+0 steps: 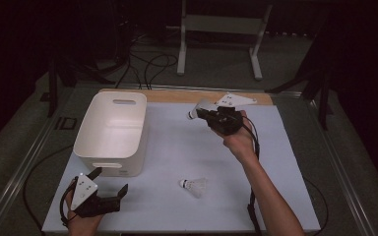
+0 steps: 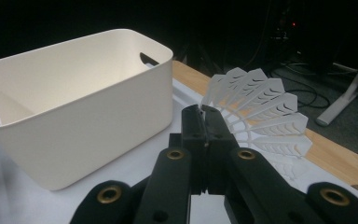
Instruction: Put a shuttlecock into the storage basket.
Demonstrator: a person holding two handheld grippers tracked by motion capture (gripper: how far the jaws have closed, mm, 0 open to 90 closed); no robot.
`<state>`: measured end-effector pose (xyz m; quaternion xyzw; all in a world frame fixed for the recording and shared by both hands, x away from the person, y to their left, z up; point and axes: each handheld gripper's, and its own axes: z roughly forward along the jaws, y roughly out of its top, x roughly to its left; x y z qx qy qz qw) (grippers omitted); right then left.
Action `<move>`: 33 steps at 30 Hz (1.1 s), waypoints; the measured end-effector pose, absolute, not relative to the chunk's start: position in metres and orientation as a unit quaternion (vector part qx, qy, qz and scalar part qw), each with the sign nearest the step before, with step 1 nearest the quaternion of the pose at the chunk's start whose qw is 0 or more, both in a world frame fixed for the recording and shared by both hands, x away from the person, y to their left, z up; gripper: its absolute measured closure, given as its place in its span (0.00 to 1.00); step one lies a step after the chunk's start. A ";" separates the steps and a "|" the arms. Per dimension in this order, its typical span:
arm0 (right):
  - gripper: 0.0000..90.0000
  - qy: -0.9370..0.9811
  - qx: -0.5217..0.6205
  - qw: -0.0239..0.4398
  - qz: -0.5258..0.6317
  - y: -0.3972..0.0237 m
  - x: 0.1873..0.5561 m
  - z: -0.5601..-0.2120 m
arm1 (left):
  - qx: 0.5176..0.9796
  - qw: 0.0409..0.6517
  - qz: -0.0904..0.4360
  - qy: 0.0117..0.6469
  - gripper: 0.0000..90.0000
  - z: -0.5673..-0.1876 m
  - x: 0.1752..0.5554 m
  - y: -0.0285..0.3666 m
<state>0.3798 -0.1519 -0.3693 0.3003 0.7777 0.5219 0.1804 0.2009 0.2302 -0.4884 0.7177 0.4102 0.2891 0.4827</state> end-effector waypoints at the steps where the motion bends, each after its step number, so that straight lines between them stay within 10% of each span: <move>1: 1.00 0.778 0.300 0.180 0.523 -0.151 0.380 -0.369 | 0.718 0.483 0.289 0.410 0.00 -0.488 0.201 0.230; 33: 1.00 0.772 0.293 0.174 0.537 -0.139 0.378 -0.363 | 0.719 0.482 0.289 0.410 0.00 -0.488 0.201 0.230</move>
